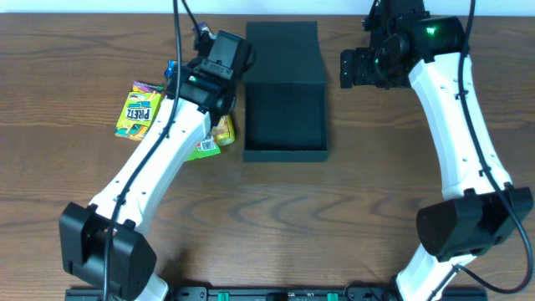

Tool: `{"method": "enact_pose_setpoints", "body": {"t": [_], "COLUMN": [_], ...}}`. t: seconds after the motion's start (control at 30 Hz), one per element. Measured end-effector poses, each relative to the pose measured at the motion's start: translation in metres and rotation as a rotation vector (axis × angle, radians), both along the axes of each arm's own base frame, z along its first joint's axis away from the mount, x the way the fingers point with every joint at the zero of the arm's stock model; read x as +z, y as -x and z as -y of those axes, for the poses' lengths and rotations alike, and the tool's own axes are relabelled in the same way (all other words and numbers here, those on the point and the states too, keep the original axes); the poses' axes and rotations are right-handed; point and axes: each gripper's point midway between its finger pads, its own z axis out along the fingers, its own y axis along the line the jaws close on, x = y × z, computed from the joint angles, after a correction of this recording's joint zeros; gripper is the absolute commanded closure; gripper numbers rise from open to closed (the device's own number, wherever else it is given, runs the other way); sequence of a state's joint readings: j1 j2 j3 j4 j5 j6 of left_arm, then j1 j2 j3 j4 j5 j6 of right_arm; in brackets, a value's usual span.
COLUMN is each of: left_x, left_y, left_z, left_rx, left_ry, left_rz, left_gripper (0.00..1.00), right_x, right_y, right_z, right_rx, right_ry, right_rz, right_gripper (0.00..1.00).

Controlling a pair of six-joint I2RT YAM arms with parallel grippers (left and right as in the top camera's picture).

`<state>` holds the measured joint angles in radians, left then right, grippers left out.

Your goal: Pack container

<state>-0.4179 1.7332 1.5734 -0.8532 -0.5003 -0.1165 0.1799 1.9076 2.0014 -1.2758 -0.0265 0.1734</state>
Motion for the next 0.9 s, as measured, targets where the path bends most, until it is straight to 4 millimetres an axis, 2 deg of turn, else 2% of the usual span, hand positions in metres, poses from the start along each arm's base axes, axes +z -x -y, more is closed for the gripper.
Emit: {"method": "enact_pose_setpoints", "body": {"t": [0.2,0.3,0.47,0.7,0.8,0.9], "left_x": [-0.017,-0.032,-0.064,-0.11,-0.125,-0.128], "left_y": [0.01,0.014,0.026,0.043,0.044,0.04], "left_z": [-0.006,-0.005,-0.008,0.001,0.003,0.001], "left_rx": [0.012,0.012,0.01,-0.009,-0.003,0.01], "left_ry": [0.116,0.209,0.28,0.333,0.366,0.412], "left_rz": [-0.101,-0.151,-0.255,-0.361,-0.388,-0.389], "left_gripper": [0.11,0.02,0.04,0.05,0.05,0.05], "right_x": [0.0,0.0,-0.001,-0.002,-0.003,-0.003], "right_y": [0.0,0.001,0.003,0.005,0.007,0.007], "right_z": [0.0,0.0,0.001,0.001,0.001,0.001], "right_rx": [0.003,0.004,0.004,0.004,0.006,0.006], "right_ry": [0.001,0.002,0.004,0.006,0.007,0.008], "right_rz": [0.0,-0.004,-0.012,-0.022,-0.028,-0.032], "right_gripper": [0.07,0.08,0.07,0.07,0.07,0.08]}}
